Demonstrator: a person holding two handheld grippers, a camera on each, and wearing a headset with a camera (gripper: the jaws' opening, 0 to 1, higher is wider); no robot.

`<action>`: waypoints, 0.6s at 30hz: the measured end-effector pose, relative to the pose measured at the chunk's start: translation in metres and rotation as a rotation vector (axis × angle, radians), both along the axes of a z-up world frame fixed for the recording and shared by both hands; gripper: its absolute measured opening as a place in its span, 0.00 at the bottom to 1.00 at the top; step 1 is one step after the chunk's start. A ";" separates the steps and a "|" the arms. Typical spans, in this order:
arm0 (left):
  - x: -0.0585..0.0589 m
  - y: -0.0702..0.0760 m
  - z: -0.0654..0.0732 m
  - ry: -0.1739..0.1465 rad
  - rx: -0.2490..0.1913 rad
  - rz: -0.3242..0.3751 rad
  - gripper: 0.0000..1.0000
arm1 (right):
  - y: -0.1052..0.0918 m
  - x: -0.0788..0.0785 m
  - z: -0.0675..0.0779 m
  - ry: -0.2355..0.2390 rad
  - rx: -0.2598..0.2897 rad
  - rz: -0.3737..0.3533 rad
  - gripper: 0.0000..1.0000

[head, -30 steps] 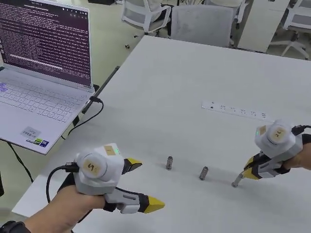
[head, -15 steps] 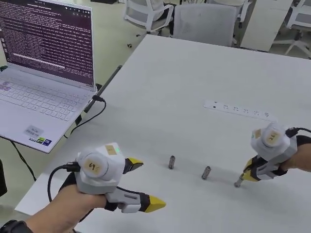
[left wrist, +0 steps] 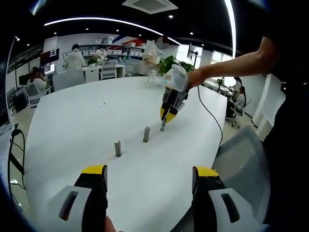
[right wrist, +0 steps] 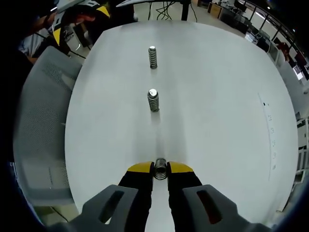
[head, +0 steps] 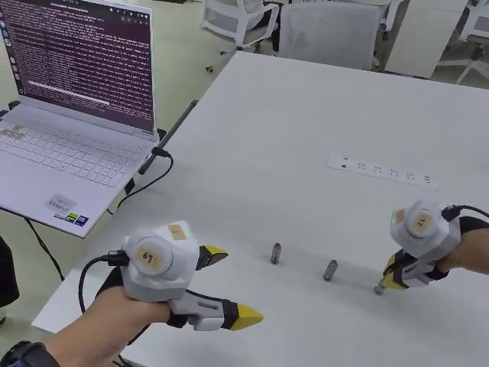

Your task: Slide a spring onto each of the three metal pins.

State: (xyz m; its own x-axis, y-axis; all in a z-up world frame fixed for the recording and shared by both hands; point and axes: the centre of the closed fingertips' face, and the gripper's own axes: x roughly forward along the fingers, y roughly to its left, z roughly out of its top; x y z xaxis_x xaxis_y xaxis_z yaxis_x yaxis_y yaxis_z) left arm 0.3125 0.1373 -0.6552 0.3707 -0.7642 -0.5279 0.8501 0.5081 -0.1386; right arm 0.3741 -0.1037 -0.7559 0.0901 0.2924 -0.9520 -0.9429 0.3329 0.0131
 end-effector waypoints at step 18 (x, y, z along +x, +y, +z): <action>0.002 0.004 0.000 0.001 0.000 0.011 0.67 | 0.000 0.001 -0.012 0.012 -0.011 0.000 0.10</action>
State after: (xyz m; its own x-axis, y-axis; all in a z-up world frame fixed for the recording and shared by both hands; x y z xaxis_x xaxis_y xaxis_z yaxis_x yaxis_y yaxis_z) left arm 0.3145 0.1415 -0.6549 0.3782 -0.7603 -0.5282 0.8443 0.5173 -0.1399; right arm 0.3747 -0.1036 -0.7674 0.0789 0.2815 -0.9563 -0.9426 0.3333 0.0203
